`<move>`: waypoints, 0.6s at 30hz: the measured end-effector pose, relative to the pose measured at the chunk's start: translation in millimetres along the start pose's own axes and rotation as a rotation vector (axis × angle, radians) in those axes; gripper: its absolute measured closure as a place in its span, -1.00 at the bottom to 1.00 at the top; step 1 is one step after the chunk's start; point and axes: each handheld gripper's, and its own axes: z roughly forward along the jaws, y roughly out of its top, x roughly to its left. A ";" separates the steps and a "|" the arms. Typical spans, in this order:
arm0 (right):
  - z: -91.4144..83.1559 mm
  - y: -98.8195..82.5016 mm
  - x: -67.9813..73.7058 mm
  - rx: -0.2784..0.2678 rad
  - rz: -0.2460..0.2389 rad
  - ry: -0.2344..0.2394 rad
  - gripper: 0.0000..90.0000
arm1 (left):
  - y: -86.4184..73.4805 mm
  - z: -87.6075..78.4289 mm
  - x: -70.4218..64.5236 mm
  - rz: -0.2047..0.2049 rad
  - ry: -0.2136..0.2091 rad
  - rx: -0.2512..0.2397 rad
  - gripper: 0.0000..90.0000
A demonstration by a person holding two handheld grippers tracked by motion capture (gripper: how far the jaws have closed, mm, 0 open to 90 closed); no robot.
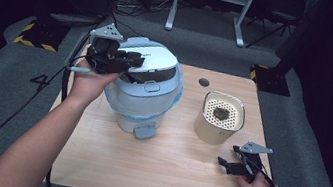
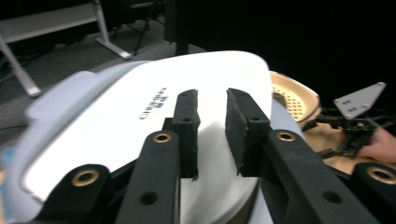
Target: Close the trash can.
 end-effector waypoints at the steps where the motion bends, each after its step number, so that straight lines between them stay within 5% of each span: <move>1: 0.0 0.0 0.0 0.000 0.000 0.000 -0.69 | 0.0 0.0 0.0 0.000 0.000 0.000 0.63; 9: 0.0 0.0 0.0 0.000 0.000 0.000 -0.69 | -8.2 17.3 -7.1 0.003 0.039 0.076 0.54; 18: -0.1 0.0 0.0 0.001 -0.001 -0.002 -0.69 | -11.3 22.7 -8.6 0.019 0.070 0.072 0.51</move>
